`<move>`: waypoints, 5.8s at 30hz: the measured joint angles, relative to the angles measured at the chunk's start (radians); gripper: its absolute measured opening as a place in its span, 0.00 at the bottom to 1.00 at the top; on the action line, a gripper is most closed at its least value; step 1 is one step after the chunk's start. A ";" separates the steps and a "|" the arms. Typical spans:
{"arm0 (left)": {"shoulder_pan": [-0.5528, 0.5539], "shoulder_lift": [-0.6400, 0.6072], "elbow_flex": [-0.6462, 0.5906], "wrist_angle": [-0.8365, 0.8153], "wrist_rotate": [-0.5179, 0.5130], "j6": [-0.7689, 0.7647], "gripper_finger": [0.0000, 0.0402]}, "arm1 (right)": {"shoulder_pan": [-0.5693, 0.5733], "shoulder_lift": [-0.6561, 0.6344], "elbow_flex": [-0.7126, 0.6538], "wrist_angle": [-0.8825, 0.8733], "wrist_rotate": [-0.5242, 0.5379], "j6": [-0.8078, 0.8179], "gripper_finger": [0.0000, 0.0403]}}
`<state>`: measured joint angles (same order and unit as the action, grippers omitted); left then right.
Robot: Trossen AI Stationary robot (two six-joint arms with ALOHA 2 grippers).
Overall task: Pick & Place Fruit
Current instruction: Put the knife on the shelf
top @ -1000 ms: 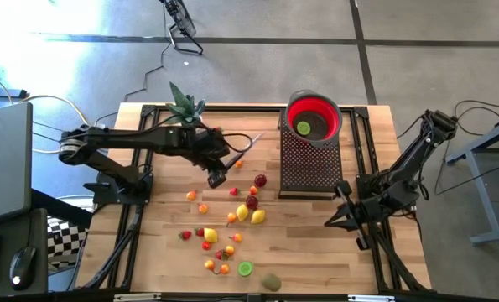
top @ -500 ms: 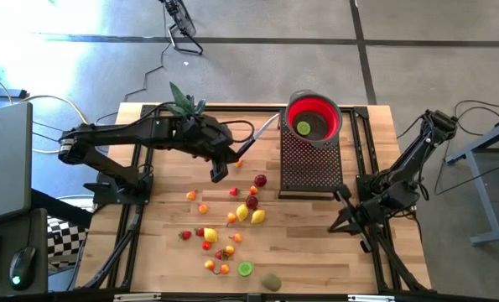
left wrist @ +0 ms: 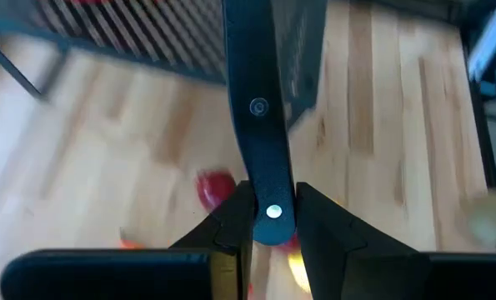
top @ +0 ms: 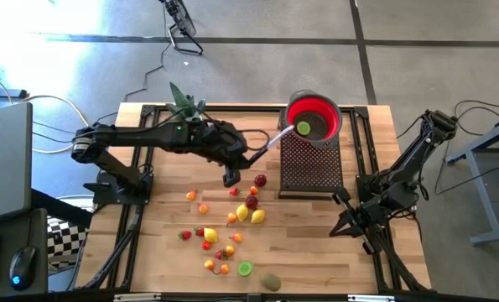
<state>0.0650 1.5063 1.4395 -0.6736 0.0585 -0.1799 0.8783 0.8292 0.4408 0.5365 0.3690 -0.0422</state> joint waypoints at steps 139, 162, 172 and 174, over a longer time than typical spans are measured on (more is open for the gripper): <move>0.027 0.624 0.873 -0.544 0.035 0.132 0.17 | -0.001 0.000 0.000 -0.063 -0.028 0.038 0.01; -0.016 0.583 0.832 -0.209 -0.021 0.245 0.17 | -0.001 0.000 0.000 -0.069 0.056 0.044 0.01; 0.029 0.488 0.834 -0.056 0.153 0.258 0.17 | -0.001 -0.007 0.000 0.070 0.412 -0.125 0.01; 0.028 0.480 0.834 -0.024 0.196 0.266 0.17 | -0.005 -0.009 0.001 0.153 0.488 -0.196 0.01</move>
<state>0.0935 1.9863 2.2734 -0.6976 0.2543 0.0862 0.8734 0.8204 0.4416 0.6893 0.8574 -0.2384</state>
